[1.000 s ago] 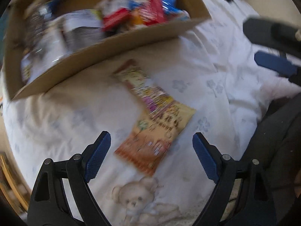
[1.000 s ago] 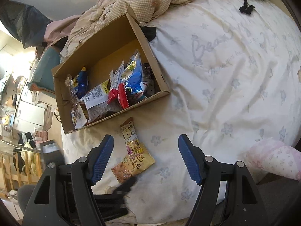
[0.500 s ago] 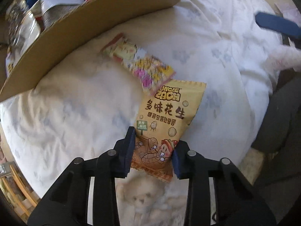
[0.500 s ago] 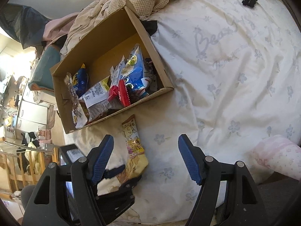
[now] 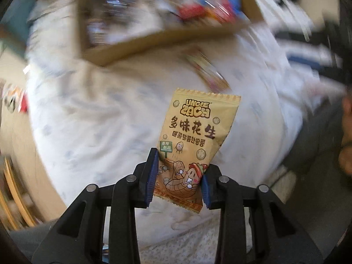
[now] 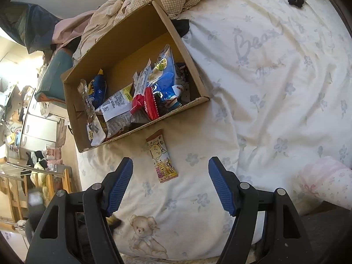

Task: Organize snacks
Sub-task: 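Grasp the yellow peanut snack bag with the left tool while the right tool grasps the pink bear-print bar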

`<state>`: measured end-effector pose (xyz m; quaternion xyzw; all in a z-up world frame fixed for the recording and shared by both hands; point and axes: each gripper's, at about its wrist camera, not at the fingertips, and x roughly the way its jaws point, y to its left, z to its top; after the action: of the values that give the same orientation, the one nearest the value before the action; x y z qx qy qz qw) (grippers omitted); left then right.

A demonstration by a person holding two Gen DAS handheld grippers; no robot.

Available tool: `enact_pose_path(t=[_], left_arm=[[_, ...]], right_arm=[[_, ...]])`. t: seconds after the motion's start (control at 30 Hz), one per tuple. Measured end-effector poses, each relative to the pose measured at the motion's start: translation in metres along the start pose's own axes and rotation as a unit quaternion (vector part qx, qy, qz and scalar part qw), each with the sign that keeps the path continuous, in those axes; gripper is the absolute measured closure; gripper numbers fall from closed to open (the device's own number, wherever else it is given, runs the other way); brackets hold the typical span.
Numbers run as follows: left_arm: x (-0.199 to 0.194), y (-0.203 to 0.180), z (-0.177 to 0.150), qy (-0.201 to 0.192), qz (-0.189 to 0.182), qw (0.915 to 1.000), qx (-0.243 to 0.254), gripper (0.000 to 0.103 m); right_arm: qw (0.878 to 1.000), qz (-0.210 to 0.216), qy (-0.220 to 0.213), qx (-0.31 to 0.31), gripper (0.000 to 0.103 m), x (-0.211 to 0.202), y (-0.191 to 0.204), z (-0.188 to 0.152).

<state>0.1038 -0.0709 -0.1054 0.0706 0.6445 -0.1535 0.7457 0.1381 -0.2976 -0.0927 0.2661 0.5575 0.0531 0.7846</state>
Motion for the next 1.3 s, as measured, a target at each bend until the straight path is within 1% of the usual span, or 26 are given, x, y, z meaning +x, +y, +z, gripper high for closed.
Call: enact_pose_path(t=[0.07,0.1,0.13,0.2,0.27,0.47,0.57,0.7,0.83,0.87,0.97,1.07,1.1,1.13,1.17,1.2,1.27,1.3], left_arm=[[-0.009,0.018,0.0,-0.02,0.0,0.9988,-0.045,0.073],[-0.014,0.026,-0.004,-0.033,-0.001,0.9968,-0.072,0.073],[-0.016,0.038,-0.002,-0.042,0.003,0.995,-0.09,0.073],[-0.021,0.054,0.002,-0.059,0.021,0.9902,-0.125,0.073],[-0.017,0.068,0.009,-0.066,0.028,0.9855,-0.154,0.073],[-0.021,0.087,0.014,-0.088,0.043,0.9751,-0.199,0.073],[-0.02,0.093,0.019,-0.094,0.05,0.9675,-0.229,0.073],[-0.015,0.092,0.024,-0.092,0.056,0.9656,-0.237,0.073],[-0.011,0.09,0.026,-0.083,0.053,0.9667,-0.236,0.073],[-0.011,0.09,0.026,-0.085,0.058,0.9666,-0.235,0.073],[-0.019,0.082,0.028,-0.108,0.085,0.9668,-0.215,0.073],[-0.022,0.077,0.031,-0.119,0.09,0.9678,-0.202,0.073],[-0.022,0.077,0.031,-0.118,0.089,0.9682,-0.202,0.073],[-0.021,0.077,0.032,-0.116,0.088,0.9686,-0.202,0.073],[-0.02,0.077,0.032,-0.113,0.086,0.9689,-0.203,0.073],[-0.019,0.078,0.032,-0.111,0.085,0.9689,-0.204,0.073],[-0.018,0.079,0.032,-0.11,0.084,0.9685,-0.207,0.073],[-0.018,0.081,0.032,-0.11,0.086,0.9679,-0.209,0.073]], right_arm=[[1.0,0.0,0.004,0.0,0.029,0.004,0.002,0.0],[1.0,0.0,0.006,0.0,0.029,0.006,0.003,-0.001],[1.0,0.0,0.011,0.0,0.029,0.008,0.003,-0.001],[1.0,-0.003,0.022,-0.007,0.029,0.015,0.007,-0.002],[0.999,-0.014,0.032,-0.023,0.029,0.023,0.013,-0.003],[0.994,-0.043,0.069,-0.079,0.029,0.055,0.037,-0.003],[0.99,-0.056,0.084,-0.1,0.029,0.072,0.046,-0.003],[0.985,-0.075,0.098,-0.12,0.029,0.096,0.054,-0.005],[0.979,-0.1,0.112,-0.138,0.029,0.12,0.059,-0.007],[0.978,-0.106,0.116,-0.14,0.029,0.125,0.059,-0.008],[0.976,-0.112,0.124,-0.137,0.029,0.135,0.057,-0.009],[0.973,-0.124,0.121,-0.154,0.029,0.14,0.06,-0.012],[0.972,-0.125,0.12,-0.157,0.032,0.141,0.06,-0.013],[0.971,-0.129,0.118,-0.165,0.074,0.139,0.061,-0.014],[0.969,-0.133,0.112,-0.174,0.076,0.136,0.063,-0.015],[0.97,-0.128,0.101,-0.181,0.076,0.131,0.067,-0.016],[0.973,-0.102,0.099,-0.184,0.076,0.125,0.073,-0.018],[0.975,-0.097,0.098,-0.177,0.076,0.123,0.071,-0.018]])
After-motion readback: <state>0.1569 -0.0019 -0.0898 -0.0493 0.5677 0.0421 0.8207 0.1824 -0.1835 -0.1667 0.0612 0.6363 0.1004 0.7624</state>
